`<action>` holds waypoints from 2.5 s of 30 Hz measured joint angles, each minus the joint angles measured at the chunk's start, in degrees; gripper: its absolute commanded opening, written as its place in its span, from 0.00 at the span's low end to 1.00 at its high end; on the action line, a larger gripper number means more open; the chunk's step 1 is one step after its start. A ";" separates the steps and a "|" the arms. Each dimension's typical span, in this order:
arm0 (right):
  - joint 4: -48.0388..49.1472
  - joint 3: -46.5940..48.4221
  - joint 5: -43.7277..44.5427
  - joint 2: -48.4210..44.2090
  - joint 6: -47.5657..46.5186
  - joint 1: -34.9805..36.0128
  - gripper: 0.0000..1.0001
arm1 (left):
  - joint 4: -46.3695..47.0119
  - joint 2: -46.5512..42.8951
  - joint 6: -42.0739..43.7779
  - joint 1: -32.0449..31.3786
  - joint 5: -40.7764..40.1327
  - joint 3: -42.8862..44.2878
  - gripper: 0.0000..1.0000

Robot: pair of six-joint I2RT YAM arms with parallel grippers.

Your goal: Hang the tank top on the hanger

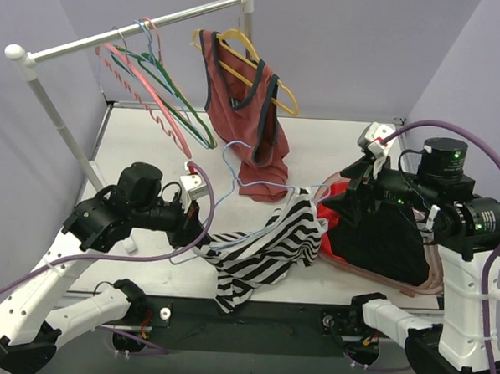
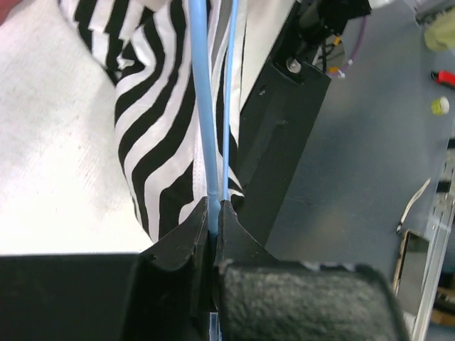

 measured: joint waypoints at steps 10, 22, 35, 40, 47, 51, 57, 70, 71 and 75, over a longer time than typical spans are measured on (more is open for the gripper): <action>15.23 -10.80 1.49 -8.20 20.63 -9.07 0.80 | -2.54 -6.45 -14.14 -0.22 -14.49 7.61 0.00; 22.75 -23.23 5.33 -17.25 29.99 -13.22 0.80 | -11.26 -12.87 -19.08 -0.22 -21.57 15.28 0.00; 28.26 -31.80 6.03 -21.57 34.21 -16.68 0.80 | -17.81 -25.24 -21.68 -0.33 -20.96 16.17 0.00; 29.35 -33.97 5.88 -22.77 34.80 -17.38 0.80 | -17.94 -32.98 -24.83 -2.64 -28.59 15.72 0.00; 31.17 -35.85 5.70 -24.11 35.69 -18.60 0.80 | -19.93 -34.80 -26.71 -4.72 -42.69 18.05 0.00; 31.76 -36.65 5.70 -24.44 35.87 -19.26 0.80 | -20.90 -34.40 -26.73 -4.96 -49.92 19.96 0.00; 31.89 -36.96 5.70 -24.52 36.13 -19.87 0.80 | -24.00 -30.84 -28.74 -5.25 -60.76 22.56 0.00; 31.87 -36.96 5.79 -24.50 36.15 -20.61 0.80 | -24.70 -14.14 -33.22 -5.25 -79.71 22.01 0.00; 31.89 -36.96 5.88 -24.50 36.15 -20.68 0.79 | -24.72 -13.40 -33.62 -5.25 -81.24 21.99 0.00; 31.89 -36.96 5.97 -24.41 36.13 -20.72 0.79 | -24.94 -9.86 -35.26 -5.25 -86.44 22.34 0.00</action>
